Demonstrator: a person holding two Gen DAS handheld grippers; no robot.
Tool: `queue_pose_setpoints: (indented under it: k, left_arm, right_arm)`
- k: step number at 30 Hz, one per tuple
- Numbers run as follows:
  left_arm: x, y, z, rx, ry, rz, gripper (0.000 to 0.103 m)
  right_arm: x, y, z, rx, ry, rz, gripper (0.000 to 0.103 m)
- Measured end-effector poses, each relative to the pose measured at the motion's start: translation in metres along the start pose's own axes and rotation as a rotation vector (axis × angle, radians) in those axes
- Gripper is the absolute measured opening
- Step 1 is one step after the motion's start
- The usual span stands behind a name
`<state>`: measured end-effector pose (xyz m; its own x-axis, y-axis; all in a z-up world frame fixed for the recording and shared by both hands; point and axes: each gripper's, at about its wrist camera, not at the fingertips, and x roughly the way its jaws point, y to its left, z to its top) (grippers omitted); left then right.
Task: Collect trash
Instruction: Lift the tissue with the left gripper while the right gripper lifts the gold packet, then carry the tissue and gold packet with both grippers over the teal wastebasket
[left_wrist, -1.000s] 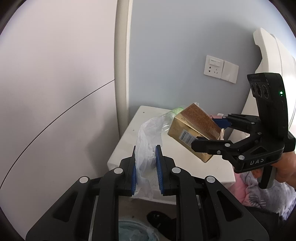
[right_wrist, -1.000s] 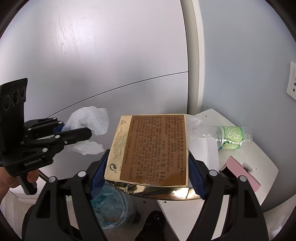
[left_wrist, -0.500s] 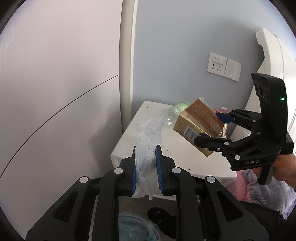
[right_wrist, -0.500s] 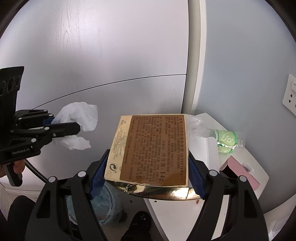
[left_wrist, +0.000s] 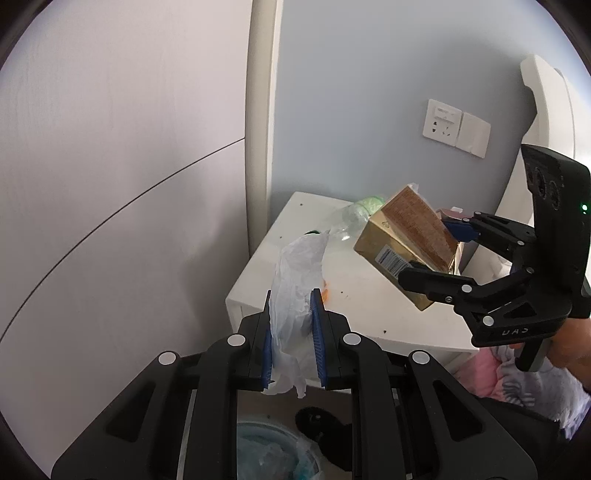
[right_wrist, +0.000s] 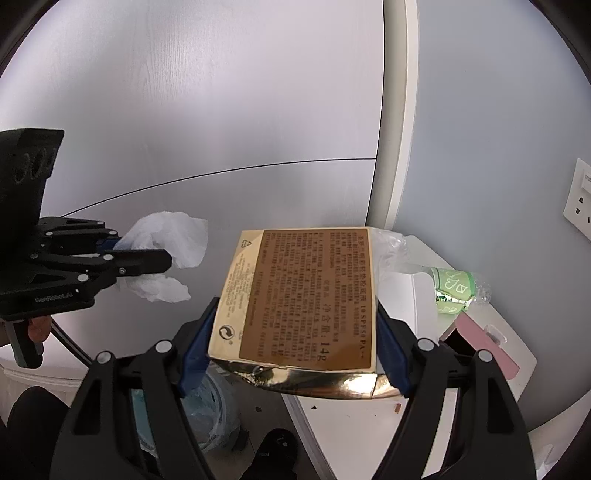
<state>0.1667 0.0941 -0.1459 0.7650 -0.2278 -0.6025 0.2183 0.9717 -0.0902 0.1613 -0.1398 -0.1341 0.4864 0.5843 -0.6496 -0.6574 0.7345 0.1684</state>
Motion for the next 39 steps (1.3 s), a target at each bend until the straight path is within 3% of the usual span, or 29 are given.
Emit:
queue_pose_setpoints:
  k: [22,31,39]
  left_arm:
    - [0.034,-0.018,0.013,0.006,0.042,-0.003,0.016]
    - [0.038,-0.023,0.034,0.013,0.009,-0.021,0.016]
    - [0.024,-0.025,0.042,0.009,-0.022,-0.026,0.016]
  right_arm:
    - [-0.005,-0.023,-0.004,-0.091,-0.124,-0.124,0.073]
    - [-0.024,-0.041,0.014,-0.097,-0.157,-0.156,0.073]
    - [-0.043,-0.035,0.019,-0.081,-0.157,-0.127,0.073]
